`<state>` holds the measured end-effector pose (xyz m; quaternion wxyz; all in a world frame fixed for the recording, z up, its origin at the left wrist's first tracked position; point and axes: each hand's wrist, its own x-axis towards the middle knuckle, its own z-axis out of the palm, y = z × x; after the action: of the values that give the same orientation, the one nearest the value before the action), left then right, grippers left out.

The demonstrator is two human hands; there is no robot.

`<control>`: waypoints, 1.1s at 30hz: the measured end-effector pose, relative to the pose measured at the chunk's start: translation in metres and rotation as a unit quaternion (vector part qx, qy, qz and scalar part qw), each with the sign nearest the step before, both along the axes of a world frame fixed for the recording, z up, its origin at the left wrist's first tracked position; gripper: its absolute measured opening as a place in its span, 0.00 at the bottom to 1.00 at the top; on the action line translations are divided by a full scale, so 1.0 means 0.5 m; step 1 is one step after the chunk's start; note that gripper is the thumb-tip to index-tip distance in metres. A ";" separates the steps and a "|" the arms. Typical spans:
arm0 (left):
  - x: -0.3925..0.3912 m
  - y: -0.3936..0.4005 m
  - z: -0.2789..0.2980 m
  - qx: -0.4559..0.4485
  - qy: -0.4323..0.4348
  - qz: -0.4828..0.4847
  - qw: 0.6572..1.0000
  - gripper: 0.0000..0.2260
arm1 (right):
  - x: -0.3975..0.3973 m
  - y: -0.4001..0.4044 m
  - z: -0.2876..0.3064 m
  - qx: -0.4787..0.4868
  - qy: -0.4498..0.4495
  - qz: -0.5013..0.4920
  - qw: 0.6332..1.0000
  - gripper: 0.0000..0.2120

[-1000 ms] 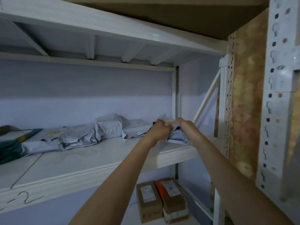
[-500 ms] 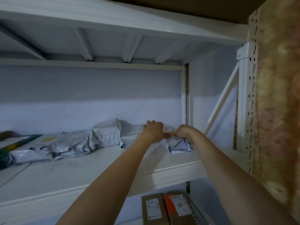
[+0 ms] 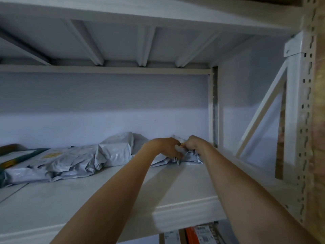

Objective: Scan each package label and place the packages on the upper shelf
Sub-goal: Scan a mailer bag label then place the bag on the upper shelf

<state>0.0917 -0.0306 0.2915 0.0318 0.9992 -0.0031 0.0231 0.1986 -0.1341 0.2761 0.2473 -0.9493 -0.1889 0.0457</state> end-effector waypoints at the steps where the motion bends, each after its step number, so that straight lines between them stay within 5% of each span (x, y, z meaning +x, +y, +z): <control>1: 0.004 0.001 0.002 -0.001 0.003 -0.004 1.000 0.24 | 0.009 0.004 0.000 0.002 0.001 0.004 1.000 0.14; 7: 0.045 0.020 -0.032 0.001 -0.062 0.031 0.998 0.26 | 0.052 0.032 0.002 -0.016 -0.011 -0.010 1.000 0.07; 15: 0.064 0.021 -0.049 0.000 -0.091 0.065 0.994 0.23 | 0.066 0.042 -0.008 0.015 -0.013 -0.018 1.000 0.14; 23: -0.003 0.017 -0.026 -0.066 -0.101 0.085 0.989 0.22 | 0.011 0.025 0.016 0.230 -0.117 -0.075 0.963 0.17; 33: -0.233 -0.104 -0.088 -0.430 -0.303 0.006 0.850 0.10 | -0.256 -0.103 -0.047 0.419 -0.106 -0.033 0.901 0.22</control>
<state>-0.0249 -0.0824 0.2473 0.4560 0.8291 0.0033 0.3234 0.0704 -0.1856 0.2528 0.6018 -0.7632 -0.1843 -0.1467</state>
